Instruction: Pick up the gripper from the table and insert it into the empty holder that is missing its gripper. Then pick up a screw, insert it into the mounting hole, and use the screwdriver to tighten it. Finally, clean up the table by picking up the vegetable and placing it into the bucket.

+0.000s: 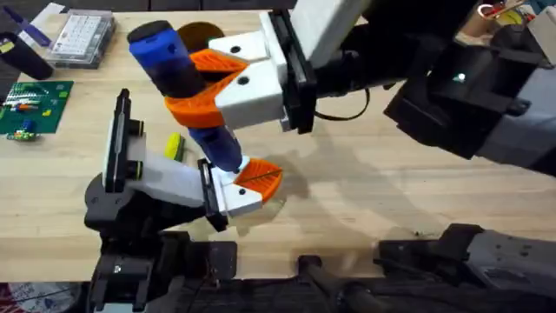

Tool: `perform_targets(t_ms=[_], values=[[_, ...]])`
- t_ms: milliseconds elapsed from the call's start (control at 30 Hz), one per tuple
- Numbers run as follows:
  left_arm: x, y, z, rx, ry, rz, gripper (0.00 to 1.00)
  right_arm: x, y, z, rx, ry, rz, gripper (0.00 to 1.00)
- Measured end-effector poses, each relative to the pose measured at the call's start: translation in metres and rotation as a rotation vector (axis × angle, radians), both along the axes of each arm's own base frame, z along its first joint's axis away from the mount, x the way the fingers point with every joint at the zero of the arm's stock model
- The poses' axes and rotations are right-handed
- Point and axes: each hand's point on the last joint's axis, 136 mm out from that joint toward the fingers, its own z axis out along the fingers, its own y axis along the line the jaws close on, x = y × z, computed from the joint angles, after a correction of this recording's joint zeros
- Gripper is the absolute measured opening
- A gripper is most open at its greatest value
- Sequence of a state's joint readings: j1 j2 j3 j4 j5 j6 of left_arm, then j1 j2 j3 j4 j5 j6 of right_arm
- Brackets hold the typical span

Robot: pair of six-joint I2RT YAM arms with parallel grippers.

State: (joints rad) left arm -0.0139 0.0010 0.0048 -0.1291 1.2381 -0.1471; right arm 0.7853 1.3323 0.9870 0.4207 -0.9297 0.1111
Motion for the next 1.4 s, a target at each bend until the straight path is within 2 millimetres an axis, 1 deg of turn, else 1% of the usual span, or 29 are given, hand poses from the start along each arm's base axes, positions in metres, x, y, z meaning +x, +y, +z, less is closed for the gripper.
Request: perform_targets(t_ms=[467, 733, 1400], values=[[0.0001, 0.0001, 0.0, 0.0, 0.0, 0.001, 0.012, 0.0012, 0.0, 0.0, -0.001, 0.011, -0.009, 0.055], [-0.0007, -0.0002, -0.0002, -0.002, 0.006, -0.004, 0.012, 0.0049, -0.0006, -0.0036, -0.003, 0.021, -0.037, 0.054], [-0.0035, -0.0013, -0.001, -0.006, 0.024, -0.022, 0.012, 0.0069, -0.0027, -0.0076, -0.022, 0.043, -0.066, 0.054]])
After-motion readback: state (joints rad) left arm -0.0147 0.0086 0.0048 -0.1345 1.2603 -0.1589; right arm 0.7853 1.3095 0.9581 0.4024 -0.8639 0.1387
